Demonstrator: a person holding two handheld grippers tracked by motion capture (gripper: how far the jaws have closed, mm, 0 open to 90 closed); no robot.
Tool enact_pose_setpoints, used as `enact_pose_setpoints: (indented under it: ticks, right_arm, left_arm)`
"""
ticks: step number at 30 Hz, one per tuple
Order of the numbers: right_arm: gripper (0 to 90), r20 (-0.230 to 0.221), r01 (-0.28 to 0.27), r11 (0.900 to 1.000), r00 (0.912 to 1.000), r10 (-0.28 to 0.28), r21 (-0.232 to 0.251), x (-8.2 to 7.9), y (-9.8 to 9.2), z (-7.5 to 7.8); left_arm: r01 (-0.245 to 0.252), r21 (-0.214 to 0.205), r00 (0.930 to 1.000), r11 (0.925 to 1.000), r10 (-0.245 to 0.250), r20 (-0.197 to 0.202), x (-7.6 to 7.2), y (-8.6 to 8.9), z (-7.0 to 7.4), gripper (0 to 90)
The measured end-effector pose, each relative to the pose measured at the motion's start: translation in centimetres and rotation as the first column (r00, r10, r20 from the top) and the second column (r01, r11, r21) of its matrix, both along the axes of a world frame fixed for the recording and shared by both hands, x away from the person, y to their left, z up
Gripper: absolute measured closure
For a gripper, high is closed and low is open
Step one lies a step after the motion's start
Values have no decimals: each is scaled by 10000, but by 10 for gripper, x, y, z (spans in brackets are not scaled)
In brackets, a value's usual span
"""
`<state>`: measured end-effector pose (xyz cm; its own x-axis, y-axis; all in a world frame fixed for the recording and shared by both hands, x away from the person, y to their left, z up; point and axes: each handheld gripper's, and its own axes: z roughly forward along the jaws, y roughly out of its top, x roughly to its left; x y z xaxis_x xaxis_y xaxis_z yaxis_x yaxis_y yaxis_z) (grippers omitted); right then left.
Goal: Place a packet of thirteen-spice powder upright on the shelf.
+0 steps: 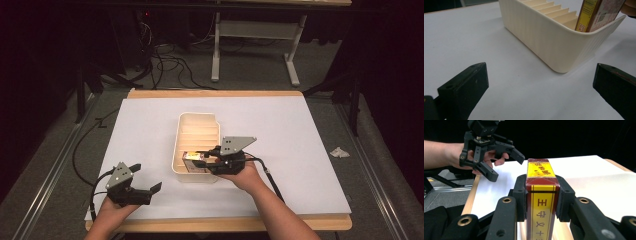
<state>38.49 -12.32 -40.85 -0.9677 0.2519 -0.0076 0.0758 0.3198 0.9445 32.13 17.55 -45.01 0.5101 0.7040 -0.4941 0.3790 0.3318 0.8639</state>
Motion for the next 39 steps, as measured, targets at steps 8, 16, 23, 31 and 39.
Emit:
enact_pose_setpoints:
  ticks: [8,16,23,31,39]
  right_arm:
    - [686,-151,40,9999,9999,-42,-135,2,2,-6]
    - [686,-255,101,9998,9996,-105,-155,3,2,-10]
    - [686,-232,30,9997,9997,-36,-240,4,3,-13]
    - [685,-291,96,9995,9995,-105,-309,3,4,-16]
    - [681,-385,197,9992,9990,-210,-351,1,-1,-17]
  left_arm:
    - [-15,15,10000,10000,15,19,0,-1,0,7]
    - [-6,66,10000,10000,7,-6,0,-1,-1,7]
    - [-11,23,10000,10000,11,-2,0,-1,-1,7]
    - [9,6,10000,10000,-9,-23,0,-1,-1,7]
    - [44,-21,10000,10000,-44,-28,0,-1,0,7]
